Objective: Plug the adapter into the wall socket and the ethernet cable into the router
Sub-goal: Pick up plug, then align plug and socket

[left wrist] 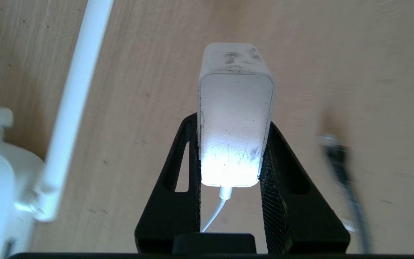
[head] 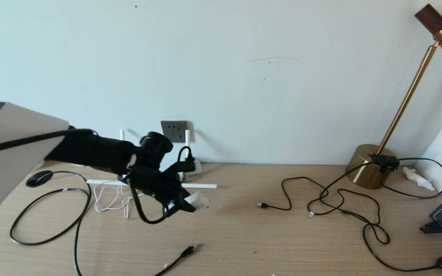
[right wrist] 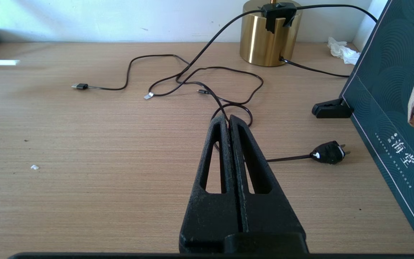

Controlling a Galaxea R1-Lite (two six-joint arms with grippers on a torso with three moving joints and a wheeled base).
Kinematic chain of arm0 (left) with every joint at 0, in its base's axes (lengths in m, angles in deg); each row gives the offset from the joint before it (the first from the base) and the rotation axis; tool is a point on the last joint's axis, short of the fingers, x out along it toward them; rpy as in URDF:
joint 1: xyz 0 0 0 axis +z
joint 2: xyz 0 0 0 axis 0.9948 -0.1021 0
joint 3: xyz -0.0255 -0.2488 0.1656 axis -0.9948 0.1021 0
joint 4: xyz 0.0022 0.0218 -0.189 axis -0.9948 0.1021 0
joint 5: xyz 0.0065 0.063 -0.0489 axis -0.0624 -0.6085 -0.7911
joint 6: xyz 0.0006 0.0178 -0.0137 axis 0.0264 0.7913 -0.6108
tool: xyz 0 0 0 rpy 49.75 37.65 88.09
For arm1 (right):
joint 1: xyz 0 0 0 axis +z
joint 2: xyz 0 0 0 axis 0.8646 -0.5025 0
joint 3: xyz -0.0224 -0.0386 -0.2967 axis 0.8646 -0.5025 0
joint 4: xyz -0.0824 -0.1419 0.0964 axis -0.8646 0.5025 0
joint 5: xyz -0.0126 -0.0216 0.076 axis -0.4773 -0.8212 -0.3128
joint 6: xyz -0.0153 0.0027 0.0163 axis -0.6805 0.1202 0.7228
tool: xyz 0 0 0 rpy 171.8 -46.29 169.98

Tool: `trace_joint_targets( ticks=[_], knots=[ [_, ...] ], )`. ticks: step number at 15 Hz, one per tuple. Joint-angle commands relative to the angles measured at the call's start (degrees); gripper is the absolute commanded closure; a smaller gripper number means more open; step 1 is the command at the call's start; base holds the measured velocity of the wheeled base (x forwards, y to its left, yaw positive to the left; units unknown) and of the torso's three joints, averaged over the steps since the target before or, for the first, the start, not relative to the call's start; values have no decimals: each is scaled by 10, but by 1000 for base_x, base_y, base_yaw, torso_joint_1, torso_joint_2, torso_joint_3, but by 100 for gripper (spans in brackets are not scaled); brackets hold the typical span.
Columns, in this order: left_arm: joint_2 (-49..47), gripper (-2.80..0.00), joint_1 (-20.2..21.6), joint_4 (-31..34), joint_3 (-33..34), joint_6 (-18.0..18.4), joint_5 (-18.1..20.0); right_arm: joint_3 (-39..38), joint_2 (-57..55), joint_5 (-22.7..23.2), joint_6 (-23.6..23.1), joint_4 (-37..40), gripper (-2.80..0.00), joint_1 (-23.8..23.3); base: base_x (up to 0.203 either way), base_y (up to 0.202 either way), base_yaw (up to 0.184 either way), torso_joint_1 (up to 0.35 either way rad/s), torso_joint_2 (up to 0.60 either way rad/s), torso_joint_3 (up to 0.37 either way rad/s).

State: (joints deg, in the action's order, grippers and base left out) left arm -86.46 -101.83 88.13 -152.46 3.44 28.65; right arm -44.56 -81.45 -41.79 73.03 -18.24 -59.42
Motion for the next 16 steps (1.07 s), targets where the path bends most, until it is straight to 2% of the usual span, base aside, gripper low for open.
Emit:
trace_joint_targets(
  ticks=[1, 3, 5, 7, 8, 9, 10, 11, 12, 14, 15, 16],
  knots=[
    [67, 0, 55, -2, 43, -34, 87, 0, -1, 0, -1, 0, 0, 0, 0, 0, 0, 0, 0, 0],
    [98, 0, 113, -3, 60, -86, 149, 0, -1, 0, 0, 0, 0, 0, 0, 0, 0, 0, 0, 0],
    [123, 0, 188, -2, 66, -155, 228, 0, -1, 0, 0, 0, 0, 0, 0, 0, 0, 0, 0, 0],
    [147, 0, 274, 0, 79, -216, 281, 0, -1, 0, 0, 0, 0, 0, 0, 0, 0, 0, 0, 0],
    [159, 0, 307, 1, 83, -271, 300, 0, -1, 0, -1, 0, 0, 0, 0, 0, 0, 0, 0, 0],
    [171, 0, 338, -1, 84, -345, 324, 0, -1, 0, 0, 0, 0, 0, 0, 0, 0, 0, 0, 0],
    [183, 0, 373, -2, 84, -406, 359, 0, -1, 0, 0, 0, 0, 0, 0, 0, 0, 0, 0, 0],
    [190, 0, 396, -2, 85, -447, 382, 0, -1, 0, -1, 0, 0, 0, 0, 0, 0, 0, 0, 0],
    [193, 0, 402, -1, 99, -463, 389, 0, -1, 0, 0, -1, 0, 0, 0, 0, 0, 0, 0, 0],
    [204, 0, 396, -28, 164, -464, 381, 0, -1, 0, 0, 0, 0, 0, 0, 0, 0, 0, 0, 0],
    [211, 0, 381, -75, 201, -464, 361, 0, -1, 0, 0, 0, 0, 0, 0, 0, 0, 0, 0, 0],
    [213, 0, 361, -164, 238, -464, 319, 0, -1, 0, -1, -1, 0, 0, 0, 0, 0, 0, 0, 0]
  ],
)
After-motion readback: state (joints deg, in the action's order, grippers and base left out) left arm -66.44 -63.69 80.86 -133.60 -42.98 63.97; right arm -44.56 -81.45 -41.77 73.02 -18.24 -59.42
